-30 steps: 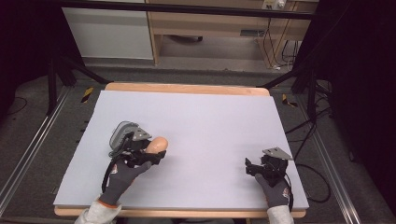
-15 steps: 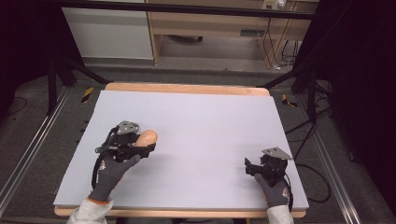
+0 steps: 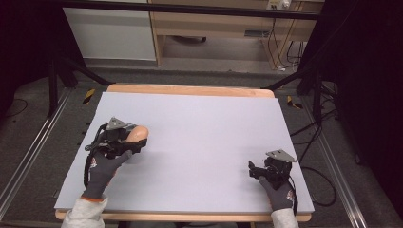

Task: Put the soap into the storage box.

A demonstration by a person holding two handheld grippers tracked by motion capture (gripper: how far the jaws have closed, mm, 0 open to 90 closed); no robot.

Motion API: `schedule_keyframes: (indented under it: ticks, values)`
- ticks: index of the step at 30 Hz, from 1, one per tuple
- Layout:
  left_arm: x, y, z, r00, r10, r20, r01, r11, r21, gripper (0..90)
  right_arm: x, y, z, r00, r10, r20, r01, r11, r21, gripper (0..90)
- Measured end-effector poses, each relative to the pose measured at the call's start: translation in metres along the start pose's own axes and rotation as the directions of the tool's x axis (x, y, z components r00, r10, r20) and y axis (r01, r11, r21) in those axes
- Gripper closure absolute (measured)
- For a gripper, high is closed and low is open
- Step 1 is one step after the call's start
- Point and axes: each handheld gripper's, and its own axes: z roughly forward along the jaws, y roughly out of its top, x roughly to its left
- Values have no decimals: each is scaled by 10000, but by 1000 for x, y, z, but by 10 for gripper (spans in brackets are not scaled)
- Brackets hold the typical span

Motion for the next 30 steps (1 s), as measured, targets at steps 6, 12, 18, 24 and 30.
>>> schedule_keyframes:
  ticks: [6, 12, 18, 24, 30]
  values:
    - [12, 0, 2, 9996, -148, -224, 149, 9999, 25, 315, 1, 0, 2, 10000, -96, 11, 96, 9999, 52, 52]
    - [23, -2, 8, 9983, -369, -453, 376, 9992, 139, 316, 4, 1, 3, 9998, -181, 55, 181, 9998, 129, 52]
    - [31, -4, 14, 9970, -514, -573, 528, 9983, 235, 316, 4, 1, 4, 9997, -243, 34, 242, 9996, 143, 52]
    - [38, -6, 18, 9957, -657, -652, 678, 9972, 304, 316, 4, 1, 5, 9996, -288, 41, 287, 9995, 158, 51]
    - [43, -8, 21, 9944, -731, -759, 761, 9964, 375, 316, 5, 1, 5, 9996, -264, 44, 264, 9995, 158, 51]
